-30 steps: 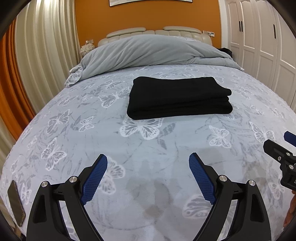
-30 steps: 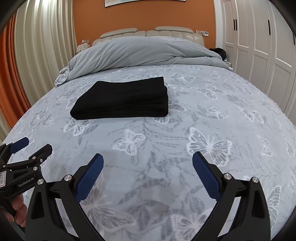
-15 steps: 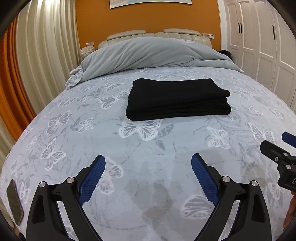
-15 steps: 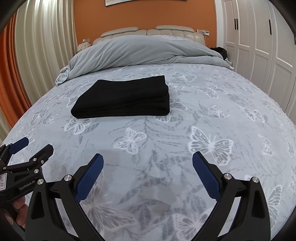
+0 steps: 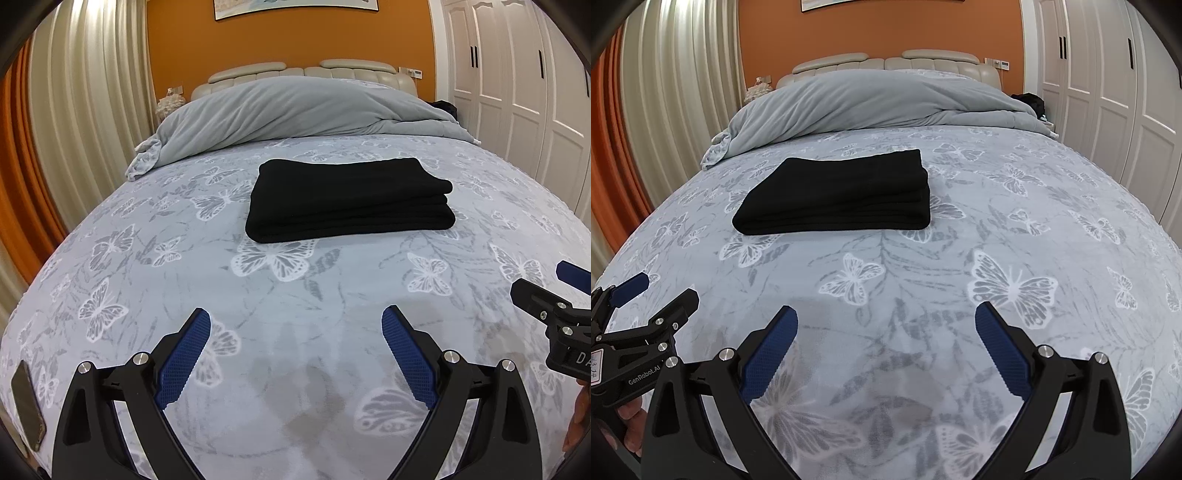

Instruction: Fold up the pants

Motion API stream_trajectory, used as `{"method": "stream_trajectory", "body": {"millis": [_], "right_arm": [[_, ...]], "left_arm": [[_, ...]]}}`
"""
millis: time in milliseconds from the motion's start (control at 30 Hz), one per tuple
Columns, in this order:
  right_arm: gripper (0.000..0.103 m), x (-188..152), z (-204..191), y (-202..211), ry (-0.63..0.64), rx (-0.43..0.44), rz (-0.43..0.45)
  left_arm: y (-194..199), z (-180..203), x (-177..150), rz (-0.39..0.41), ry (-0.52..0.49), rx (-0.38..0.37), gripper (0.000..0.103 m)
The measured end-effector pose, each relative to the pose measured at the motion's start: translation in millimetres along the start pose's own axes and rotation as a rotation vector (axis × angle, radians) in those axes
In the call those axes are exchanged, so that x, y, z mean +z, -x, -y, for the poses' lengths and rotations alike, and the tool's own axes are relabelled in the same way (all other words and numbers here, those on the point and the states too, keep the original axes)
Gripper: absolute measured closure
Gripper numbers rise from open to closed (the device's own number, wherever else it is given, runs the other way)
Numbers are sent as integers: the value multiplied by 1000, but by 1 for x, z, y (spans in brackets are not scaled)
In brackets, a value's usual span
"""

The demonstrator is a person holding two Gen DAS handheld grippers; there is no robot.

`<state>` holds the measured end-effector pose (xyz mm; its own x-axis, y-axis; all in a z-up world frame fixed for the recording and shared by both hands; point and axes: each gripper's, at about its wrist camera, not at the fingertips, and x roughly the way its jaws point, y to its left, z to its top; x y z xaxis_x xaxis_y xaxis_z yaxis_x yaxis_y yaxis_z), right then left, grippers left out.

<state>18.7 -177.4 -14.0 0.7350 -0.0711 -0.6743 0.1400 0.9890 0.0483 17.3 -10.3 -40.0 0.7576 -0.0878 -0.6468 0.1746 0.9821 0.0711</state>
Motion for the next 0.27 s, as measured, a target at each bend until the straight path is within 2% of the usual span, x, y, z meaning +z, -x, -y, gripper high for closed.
{"method": "stream_trajectory", "body": {"millis": [267], "right_arm": [[8, 0, -1, 1, -1, -2, 1]], "left_arm": [[-10, -6, 2, -65, 34, -13, 11]]}}
